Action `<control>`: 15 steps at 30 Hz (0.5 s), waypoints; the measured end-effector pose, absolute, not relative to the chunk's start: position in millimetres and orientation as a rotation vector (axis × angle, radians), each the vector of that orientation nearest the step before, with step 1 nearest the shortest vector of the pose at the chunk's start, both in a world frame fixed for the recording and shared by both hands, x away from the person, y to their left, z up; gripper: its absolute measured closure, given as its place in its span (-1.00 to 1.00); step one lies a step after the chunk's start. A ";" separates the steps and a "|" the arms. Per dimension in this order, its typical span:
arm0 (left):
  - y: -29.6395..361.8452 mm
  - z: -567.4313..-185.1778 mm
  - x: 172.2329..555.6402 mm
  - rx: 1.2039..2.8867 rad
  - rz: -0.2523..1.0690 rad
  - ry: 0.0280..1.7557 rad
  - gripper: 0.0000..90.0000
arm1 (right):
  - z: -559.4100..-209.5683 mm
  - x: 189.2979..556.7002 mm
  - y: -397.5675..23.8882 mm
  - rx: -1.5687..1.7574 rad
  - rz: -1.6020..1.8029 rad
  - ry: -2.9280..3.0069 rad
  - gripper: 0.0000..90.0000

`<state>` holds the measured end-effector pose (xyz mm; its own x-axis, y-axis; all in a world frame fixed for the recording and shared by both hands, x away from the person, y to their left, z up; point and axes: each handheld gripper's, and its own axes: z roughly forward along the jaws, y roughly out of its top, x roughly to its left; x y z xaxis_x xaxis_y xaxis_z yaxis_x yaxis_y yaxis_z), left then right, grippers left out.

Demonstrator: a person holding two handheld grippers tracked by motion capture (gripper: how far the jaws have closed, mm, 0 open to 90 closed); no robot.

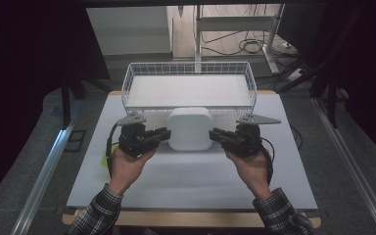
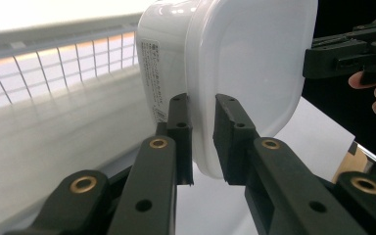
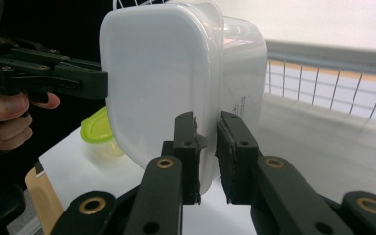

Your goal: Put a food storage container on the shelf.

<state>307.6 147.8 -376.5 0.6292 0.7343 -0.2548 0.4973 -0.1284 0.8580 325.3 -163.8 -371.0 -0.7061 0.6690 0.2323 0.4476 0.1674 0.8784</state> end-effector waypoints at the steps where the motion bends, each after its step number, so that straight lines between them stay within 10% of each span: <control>1: 148.5 -373.9 308.0 1.782 0.281 0.995 0.73 | -368.5 325.9 -163.2 1.083 1.563 2.228 0.77; 15: 156.7 -337.1 322.5 1.755 0.324 0.983 0.73 | -335.3 343.4 -155.5 1.049 1.604 2.200 0.77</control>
<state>322.5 156.7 -337.1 0.6257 0.7447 -0.2323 0.4605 -0.1123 0.8805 343.4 -155.5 -335.3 -0.7197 0.6577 0.2226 0.4132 0.1480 0.8985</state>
